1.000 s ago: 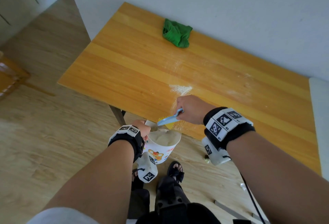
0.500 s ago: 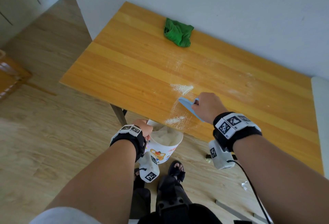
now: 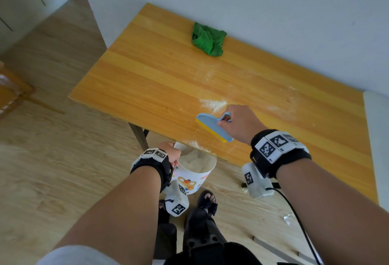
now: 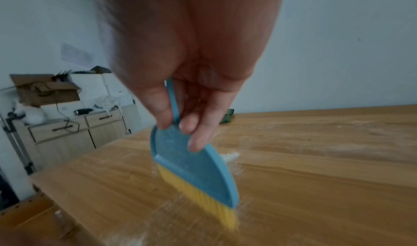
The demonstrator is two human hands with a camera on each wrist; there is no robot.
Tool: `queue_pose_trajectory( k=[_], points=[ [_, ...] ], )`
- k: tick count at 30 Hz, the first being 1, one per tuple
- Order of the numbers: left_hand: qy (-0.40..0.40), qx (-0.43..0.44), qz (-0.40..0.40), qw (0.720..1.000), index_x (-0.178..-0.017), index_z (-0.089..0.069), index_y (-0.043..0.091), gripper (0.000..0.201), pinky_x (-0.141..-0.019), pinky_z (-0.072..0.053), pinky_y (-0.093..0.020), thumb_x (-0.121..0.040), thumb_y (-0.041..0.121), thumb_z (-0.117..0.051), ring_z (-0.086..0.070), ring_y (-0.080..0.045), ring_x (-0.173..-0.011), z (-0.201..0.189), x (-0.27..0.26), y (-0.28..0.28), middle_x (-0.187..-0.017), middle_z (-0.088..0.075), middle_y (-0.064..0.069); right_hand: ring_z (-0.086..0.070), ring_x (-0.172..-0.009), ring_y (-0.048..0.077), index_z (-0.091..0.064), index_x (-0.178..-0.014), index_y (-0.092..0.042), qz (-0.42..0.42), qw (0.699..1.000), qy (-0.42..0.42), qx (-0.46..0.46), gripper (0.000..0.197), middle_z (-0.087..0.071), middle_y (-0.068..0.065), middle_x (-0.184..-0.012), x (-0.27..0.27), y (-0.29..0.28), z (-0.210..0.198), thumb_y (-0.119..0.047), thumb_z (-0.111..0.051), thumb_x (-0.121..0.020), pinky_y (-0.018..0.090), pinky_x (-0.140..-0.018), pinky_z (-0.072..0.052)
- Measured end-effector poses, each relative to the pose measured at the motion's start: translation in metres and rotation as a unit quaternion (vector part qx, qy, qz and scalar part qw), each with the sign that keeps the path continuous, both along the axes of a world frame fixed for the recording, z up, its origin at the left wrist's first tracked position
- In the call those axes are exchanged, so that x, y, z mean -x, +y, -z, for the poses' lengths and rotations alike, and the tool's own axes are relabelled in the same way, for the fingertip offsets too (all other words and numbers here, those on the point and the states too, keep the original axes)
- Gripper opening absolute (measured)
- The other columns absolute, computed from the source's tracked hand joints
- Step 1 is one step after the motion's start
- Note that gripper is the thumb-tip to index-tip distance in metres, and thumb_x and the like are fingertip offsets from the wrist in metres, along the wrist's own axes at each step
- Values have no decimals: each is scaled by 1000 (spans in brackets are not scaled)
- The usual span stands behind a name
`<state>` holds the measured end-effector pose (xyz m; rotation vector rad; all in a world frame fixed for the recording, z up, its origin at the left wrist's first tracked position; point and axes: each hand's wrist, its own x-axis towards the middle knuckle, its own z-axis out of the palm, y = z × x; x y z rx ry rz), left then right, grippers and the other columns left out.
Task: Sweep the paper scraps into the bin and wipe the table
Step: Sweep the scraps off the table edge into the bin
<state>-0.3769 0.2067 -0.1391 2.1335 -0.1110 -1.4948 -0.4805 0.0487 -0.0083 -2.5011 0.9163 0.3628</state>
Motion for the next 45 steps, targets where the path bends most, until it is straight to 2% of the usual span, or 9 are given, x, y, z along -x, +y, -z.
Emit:
queue_pose_trajectory(
  k=[4,12,20,25,29,31,37,40,45],
  points=[
    [6,7,-10,1000,-141,-46,4,48,-80,-57,-42,-94,1,-45,-45,-14,-26,0,-1,2,-43,-58,-7,-55,-68,21,-62,-94,-3,-18,1000,23,5,21,-66,13,-90,4,9,13,-23,-53,-94,35,-62,-50],
    [9,14,-12,1000,-137,-50,6,46,-87,-57,-48,-91,3,-46,-50,-19,-35,0,-4,3,-56,-62,-11,-51,-69,22,-64,-91,-1,-122,988,91,-34,22,-66,15,-93,-4,27,13,-21,-56,-90,39,-61,-47],
    [6,8,-12,1000,-138,-47,0,49,-86,-58,-48,-90,1,-45,-48,-16,-28,-1,-6,2,-60,-62,-13,-51,-67,23,-57,-88,-6,-82,996,23,-18,17,-65,15,-93,-9,9,-3,-23,-55,-93,35,-61,-44],
    [5,8,-19,1000,-139,-47,2,49,-88,-57,-48,-90,1,-44,-48,-18,-38,-2,-10,6,-61,-61,-12,-55,-83,24,-67,-119,-18,-189,982,-6,-5,28,-53,5,-101,-20,23,10,-21,-50,-97,36,-75,-47],
    [5,10,-15,1000,-138,-49,4,44,-93,-55,-47,-94,3,-46,-52,-22,-48,-1,-14,7,-63,-61,-14,-49,-75,10,-67,-114,-14,-240,970,39,-16,23,-48,-9,-87,-20,35,22,-20,-56,-95,25,-67,-42],
    [2,9,-9,1000,-131,-53,2,39,-93,-55,-49,-93,1,-45,-51,-24,-49,1,-14,7,-65,-62,-15,-52,-77,15,-70,-108,-13,-257,964,73,-11,20,-56,-5,-89,-19,32,21,-20,-58,-94,30,-69,-48],
    [2,6,5,1000,-133,-52,1,44,-90,-56,-48,-90,3,-46,-51,-22,-47,1,-13,6,-63,-63,-13,-65,-85,32,-74,-98,-10,-159,985,71,-20,20,-69,12,-92,-19,11,-3,-18,-57,-90,42,-70,-53],
    [8,5,19,1000,-134,-49,0,44,-91,-56,-47,-91,3,-46,-52,-22,-49,-1,-12,4,-66,-63,-13,-56,-64,27,-68,-93,-2,-76,995,53,25,23,-69,19,-89,-11,1,0,-18,-53,-91,36,-55,-44],
    [17,3,31,999,-139,-46,3,49,-90,-56,-48,-90,2,-46,-53,-23,-48,0,-9,1,-69,-65,-14,-46,-56,19,-70,-98,1,-38,995,67,-59,26,-70,23,-91,0,17,18,-16,-54,-88,30,-50,-37]
  ],
)
